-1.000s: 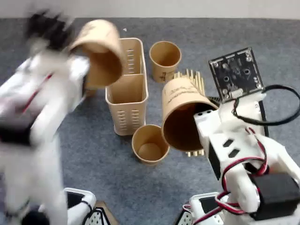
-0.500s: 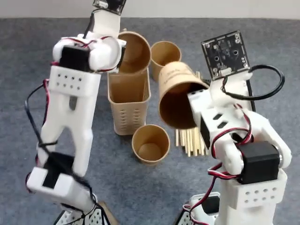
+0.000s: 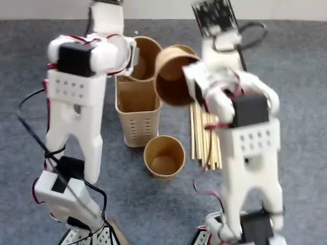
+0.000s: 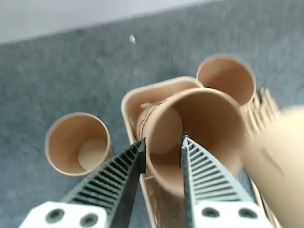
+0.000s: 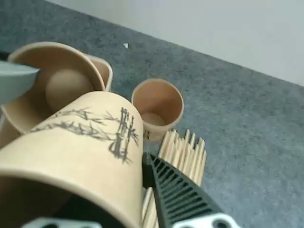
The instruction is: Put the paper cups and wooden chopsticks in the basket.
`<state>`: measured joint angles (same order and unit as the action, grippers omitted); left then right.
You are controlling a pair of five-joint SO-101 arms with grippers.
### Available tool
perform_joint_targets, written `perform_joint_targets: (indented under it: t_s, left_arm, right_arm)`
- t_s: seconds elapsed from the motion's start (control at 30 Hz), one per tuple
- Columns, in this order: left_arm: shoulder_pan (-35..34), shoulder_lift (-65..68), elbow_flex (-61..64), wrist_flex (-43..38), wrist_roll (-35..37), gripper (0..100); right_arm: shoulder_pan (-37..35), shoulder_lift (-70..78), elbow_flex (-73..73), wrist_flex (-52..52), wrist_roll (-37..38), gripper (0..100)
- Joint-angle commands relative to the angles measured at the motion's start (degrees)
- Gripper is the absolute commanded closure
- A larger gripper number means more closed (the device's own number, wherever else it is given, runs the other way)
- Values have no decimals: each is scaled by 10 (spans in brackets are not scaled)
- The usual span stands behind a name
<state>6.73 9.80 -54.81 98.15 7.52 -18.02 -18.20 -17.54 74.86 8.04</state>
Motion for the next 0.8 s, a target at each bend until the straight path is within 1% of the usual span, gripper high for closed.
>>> perform_joint_targets:
  t_s: [0.0, 0.07, 0.2, 0.3, 0.37, 0.47, 0.53, 0.6, 0.77]
  left_arm:
    - [-13, 0, -51, 15, 4, 848]
    - [-26, 0, -51, 13, -9, 848]
    - [-75, -4, -53, 11, -12, 848]
    - [-124, 0, -50, 16, -12, 848]
    - [-163, 0, -39, 13, -13, 848]
    - [-216, -4, -36, 11, -14, 848]
    - [-239, -1, -34, 11, -21, 848]
    - [-252, 0, -31, 11, -40, 848]
    - [-268, 0, -31, 11, -41, 848]
  right_arm:
    - [-7, 94, -168, -4, -25, 993]
    - [-9, 132, -218, -3, -33, 993]
    - [-44, 185, -269, -3, -35, 993]
    - [-85, 206, -281, -3, -32, 993]
    - [-98, 218, -283, -3, -32, 993]
    - [-97, 244, -282, -3, -32, 993]
    - [-88, 262, -282, -3, -32, 993]
    - [-83, 278, -281, -3, -32, 993]
    - [-85, 303, -284, -3, -33, 988]
